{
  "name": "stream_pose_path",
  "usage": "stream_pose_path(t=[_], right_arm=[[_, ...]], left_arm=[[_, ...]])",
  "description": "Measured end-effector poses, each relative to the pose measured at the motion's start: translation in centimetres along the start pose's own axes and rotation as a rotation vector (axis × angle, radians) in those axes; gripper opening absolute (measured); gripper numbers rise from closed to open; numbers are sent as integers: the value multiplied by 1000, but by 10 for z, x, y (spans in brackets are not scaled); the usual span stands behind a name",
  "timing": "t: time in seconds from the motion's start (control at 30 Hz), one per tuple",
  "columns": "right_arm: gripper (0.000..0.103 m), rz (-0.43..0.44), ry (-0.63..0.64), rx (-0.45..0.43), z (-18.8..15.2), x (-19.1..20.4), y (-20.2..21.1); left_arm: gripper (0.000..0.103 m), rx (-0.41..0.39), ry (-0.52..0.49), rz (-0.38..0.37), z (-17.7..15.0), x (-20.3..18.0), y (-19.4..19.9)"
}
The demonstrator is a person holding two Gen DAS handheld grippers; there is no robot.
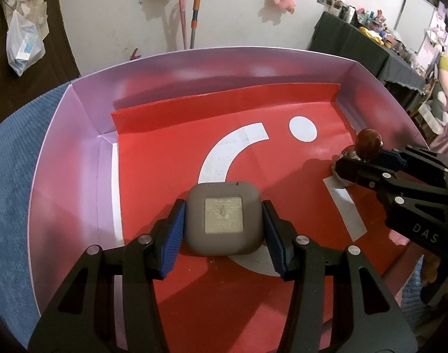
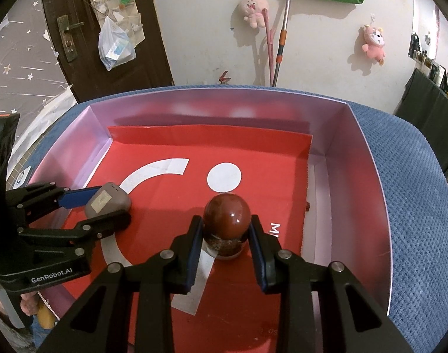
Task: Organize rigid objects
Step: 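Lower the jar onto the red liner and open the right tool while the left tool releases the compact, then withdraw both open tools from the box back toward the remaining items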
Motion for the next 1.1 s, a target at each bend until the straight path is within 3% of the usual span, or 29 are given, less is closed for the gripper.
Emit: stream_pose_path(t=[0.13, 0.37, 0.5, 0.7, 0.83, 1.1], right_arm=[[34, 7, -9, 0, 1, -1, 1], [36, 24, -22, -2, 1, 0, 1], [48, 25, -19, -13, 2, 2, 5], [50, 23, -17, -30, 3, 5, 13], [59, 37, -19, -45, 2, 9, 20], [65, 80, -24, -81, -4, 18, 43]], left_arm=[[50, -1, 2, 1, 0, 0, 1], [64, -7, 23, 1, 1, 1, 4], [72, -18, 34, -1, 3, 2, 5], [82, -40, 42, 2, 3, 2, 10], [87, -57, 41, -11, 1, 1, 15], [99, -112, 47, -37, 3, 0, 37]])
Point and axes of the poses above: each gripper's, at about its wrist camera, not at the fingertips, and y roughly against the way its jaws point, x to its left, z to its top, the point moved 4 cm from there along -y, roughly the way its jaws point, and after that the axes turned 15 degrees about z, right-handed, at the moved point
